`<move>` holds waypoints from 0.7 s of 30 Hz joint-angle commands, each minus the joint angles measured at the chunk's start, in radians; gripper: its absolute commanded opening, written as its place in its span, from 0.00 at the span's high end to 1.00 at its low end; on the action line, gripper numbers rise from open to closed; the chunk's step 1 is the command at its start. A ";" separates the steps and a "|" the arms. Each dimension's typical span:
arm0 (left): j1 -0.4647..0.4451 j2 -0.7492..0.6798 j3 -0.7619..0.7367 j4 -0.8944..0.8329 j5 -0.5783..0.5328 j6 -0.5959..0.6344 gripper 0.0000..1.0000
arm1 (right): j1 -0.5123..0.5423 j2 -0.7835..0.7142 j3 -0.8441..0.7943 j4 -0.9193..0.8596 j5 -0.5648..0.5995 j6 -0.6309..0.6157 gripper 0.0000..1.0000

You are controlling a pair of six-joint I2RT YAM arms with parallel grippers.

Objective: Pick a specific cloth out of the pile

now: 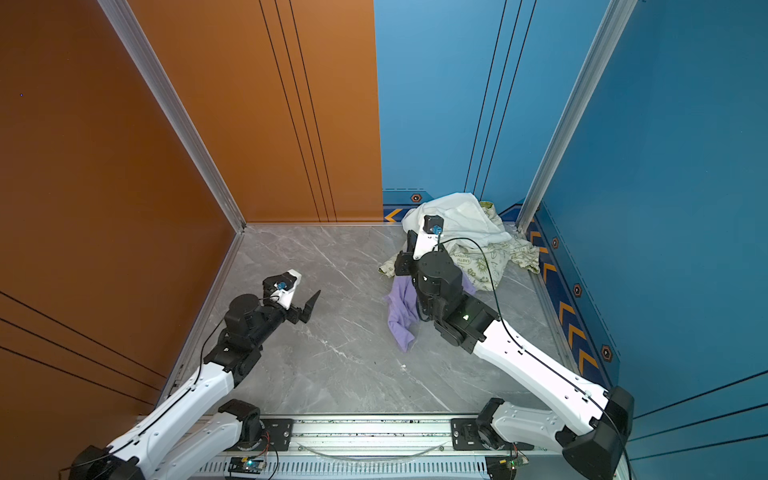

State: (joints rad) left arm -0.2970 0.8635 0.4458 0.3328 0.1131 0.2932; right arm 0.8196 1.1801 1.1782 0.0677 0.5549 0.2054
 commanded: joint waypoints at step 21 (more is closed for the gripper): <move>-0.020 -0.064 -0.025 0.017 -0.118 0.043 0.02 | -0.006 0.523 0.609 -0.615 -0.398 0.034 0.43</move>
State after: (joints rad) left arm -0.3054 0.8127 0.4366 0.3328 0.0330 0.3191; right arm 0.8440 1.6886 1.7657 -0.3412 0.2516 0.1921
